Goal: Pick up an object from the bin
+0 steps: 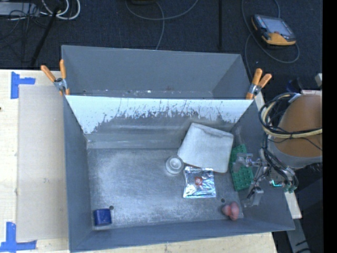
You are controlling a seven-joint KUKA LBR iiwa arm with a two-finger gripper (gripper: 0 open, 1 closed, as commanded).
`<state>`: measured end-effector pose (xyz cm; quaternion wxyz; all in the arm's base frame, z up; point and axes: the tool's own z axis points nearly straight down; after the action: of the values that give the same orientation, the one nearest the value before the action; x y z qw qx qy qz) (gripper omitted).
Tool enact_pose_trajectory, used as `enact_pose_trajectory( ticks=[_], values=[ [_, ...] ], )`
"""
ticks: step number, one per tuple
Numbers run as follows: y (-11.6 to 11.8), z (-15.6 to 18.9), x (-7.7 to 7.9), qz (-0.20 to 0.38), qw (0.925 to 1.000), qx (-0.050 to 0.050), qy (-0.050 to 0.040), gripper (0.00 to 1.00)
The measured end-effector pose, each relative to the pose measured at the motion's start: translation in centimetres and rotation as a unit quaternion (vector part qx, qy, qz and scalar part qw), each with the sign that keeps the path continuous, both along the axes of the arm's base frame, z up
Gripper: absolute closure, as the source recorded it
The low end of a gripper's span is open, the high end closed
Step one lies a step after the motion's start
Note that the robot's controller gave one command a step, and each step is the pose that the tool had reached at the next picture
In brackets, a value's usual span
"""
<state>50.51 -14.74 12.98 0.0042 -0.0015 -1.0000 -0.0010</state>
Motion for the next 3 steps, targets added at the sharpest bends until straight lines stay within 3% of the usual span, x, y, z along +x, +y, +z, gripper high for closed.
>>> enact_pose_trajectory(
  ticks=[1, 2, 3],
  values=[
    [2.6, -5.5, -2.6, 0.113, 0.9935, -0.003, -0.0127, 0.00],
    [4.0, -5.5, -2.8, 0.258, 0.9661, -0.004, -0.0150, 0.00],
    [5.2, -5.7, -3.1, 0.400, 0.9166, -0.001, -0.0088, 0.00]
  ],
)
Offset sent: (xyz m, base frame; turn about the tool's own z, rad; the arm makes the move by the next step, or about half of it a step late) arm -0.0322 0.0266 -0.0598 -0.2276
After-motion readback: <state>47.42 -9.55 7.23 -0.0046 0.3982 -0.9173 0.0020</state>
